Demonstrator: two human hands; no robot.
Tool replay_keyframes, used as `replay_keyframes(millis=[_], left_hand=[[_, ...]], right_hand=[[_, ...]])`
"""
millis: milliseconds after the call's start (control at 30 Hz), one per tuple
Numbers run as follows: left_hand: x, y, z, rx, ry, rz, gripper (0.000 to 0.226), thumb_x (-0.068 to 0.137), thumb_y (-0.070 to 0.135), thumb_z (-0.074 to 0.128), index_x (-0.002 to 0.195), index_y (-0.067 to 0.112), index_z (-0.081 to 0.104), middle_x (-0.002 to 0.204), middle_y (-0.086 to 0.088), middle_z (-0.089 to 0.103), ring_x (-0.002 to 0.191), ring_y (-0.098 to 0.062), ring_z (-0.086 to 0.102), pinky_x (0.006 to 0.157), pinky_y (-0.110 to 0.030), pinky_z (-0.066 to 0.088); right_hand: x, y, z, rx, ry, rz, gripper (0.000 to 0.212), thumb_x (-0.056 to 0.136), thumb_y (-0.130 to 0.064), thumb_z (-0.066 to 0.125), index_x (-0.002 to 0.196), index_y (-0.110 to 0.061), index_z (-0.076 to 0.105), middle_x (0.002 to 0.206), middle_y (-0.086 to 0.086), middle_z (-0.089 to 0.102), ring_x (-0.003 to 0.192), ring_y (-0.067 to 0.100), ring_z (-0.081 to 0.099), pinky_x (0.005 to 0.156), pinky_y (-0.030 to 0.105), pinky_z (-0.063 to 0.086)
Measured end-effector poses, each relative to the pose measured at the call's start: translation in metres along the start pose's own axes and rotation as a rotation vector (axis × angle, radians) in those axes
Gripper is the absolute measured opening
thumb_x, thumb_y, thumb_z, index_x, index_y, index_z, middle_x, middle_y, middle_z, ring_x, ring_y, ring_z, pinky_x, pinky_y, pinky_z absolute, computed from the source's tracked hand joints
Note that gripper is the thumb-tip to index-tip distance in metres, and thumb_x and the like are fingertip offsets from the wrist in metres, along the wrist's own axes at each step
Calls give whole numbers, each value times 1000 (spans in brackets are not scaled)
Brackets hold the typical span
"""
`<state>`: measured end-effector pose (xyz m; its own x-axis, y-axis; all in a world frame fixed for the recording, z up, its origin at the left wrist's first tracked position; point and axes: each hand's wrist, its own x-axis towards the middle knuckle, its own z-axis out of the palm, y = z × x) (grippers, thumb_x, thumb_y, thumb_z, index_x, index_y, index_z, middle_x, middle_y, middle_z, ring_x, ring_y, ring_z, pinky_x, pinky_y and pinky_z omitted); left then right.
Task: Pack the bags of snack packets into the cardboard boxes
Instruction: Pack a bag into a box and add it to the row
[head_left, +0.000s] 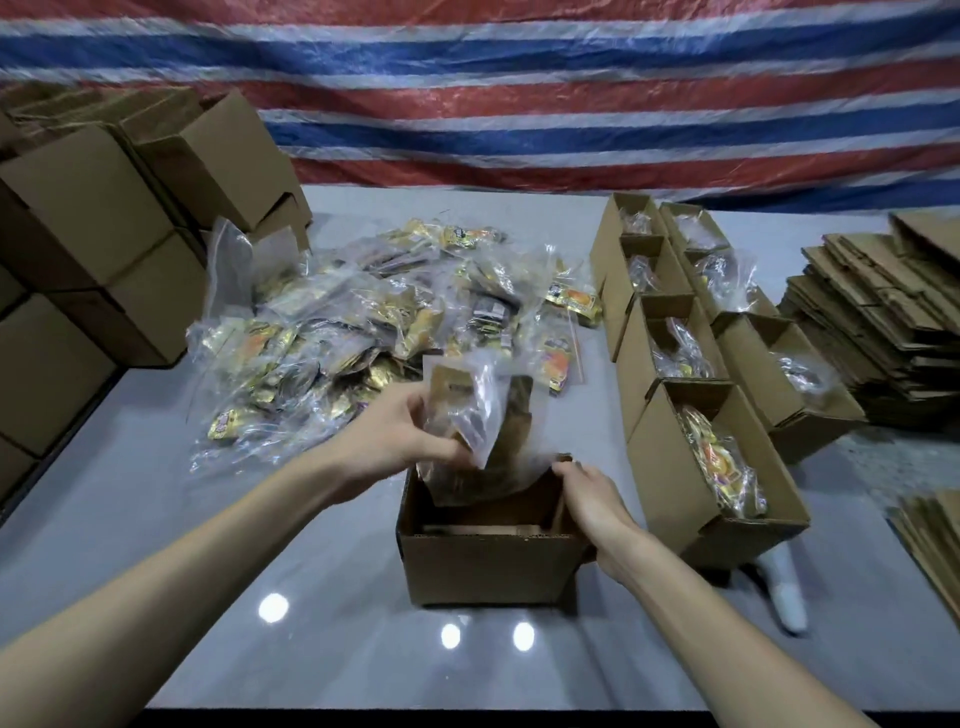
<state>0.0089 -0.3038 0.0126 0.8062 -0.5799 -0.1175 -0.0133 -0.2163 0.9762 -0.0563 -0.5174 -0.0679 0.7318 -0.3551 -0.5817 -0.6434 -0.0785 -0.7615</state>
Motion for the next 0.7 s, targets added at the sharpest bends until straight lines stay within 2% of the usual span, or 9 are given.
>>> replay_keyframes(millis=[67, 133, 233, 333, 367, 467, 533, 600, 700], left_hand=[[-2, -8, 4, 150, -33, 23, 23, 54, 14, 83, 70, 24, 68, 64, 8, 59, 60, -4, 53, 58, -18, 44], [-2, -15, 4, 229, -77, 60, 25, 61, 9, 83, 73, 26, 68, 71, 9, 62, 62, -2, 52, 60, -19, 40], [-3, -23, 5, 274, -90, 65, 48, 70, -8, 80, 99, 29, 68, 88, 7, 65, 76, -11, 59, 69, -26, 47], [-2, -29, 7, 254, -97, 46, 54, 76, -13, 74, 118, 19, 63, 81, 17, 64, 72, 0, 56, 65, -14, 42], [-1, -31, 6, 283, -108, 63, 49, 78, -9, 75, 117, 19, 66, 75, 18, 60, 67, 2, 51, 64, -14, 39], [-1, -35, 4, 400, -103, 122, 38, 78, 10, 82, 92, 43, 72, 63, 15, 52, 58, -2, 43, 57, -14, 34], [1, -40, 2, 489, -101, 128, 28, 75, 16, 85, 85, 39, 73, 74, 10, 61, 64, -4, 53, 60, -16, 38], [3, -47, 2, 576, -127, 80, 17, 74, 23, 84, 87, 28, 74, 83, 0, 66, 68, -6, 57, 62, -26, 42], [6, -55, 1, 769, -212, -37, 27, 75, 41, 71, 101, 45, 67, 81, 10, 68, 72, -8, 60, 63, -25, 44]], right_hand=[[-2, 0, -1, -24, 11, -21, 32, 99, -36, 46, 110, -10, 61, 109, 15, 68, 101, 30, 64, 99, 47, 49], [-1, -1, -2, -57, 41, -25, 32, 100, -36, 46, 113, -11, 59, 110, 11, 66, 101, 27, 63, 97, 40, 49], [2, -1, -2, -66, 60, -22, 31, 100, -38, 46, 112, -11, 57, 109, 8, 64, 97, 23, 60, 88, 35, 47], [4, -2, -1, -49, 62, -9, 29, 101, -38, 46, 110, -12, 56, 105, 7, 63, 100, 25, 61, 98, 38, 48], [5, -2, 0, -44, 59, -11, 29, 102, -37, 46, 111, -12, 55, 107, 9, 64, 102, 27, 62, 100, 41, 48], [7, -1, 0, -32, 38, -22, 27, 102, -38, 46, 109, -13, 54, 113, 12, 64, 106, 31, 62, 101, 47, 49], [7, 0, 0, -28, 34, -23, 25, 102, -38, 46, 109, -15, 53, 116, 13, 63, 107, 31, 61, 101, 49, 49], [7, 1, 0, -42, 43, -24, 30, 102, -38, 46, 117, -13, 53, 121, 12, 61, 108, 29, 59, 102, 47, 47], [7, 1, 0, -78, 58, -42, 41, 103, -36, 45, 130, -5, 49, 130, 2, 54, 108, 12, 50, 102, 41, 43]])
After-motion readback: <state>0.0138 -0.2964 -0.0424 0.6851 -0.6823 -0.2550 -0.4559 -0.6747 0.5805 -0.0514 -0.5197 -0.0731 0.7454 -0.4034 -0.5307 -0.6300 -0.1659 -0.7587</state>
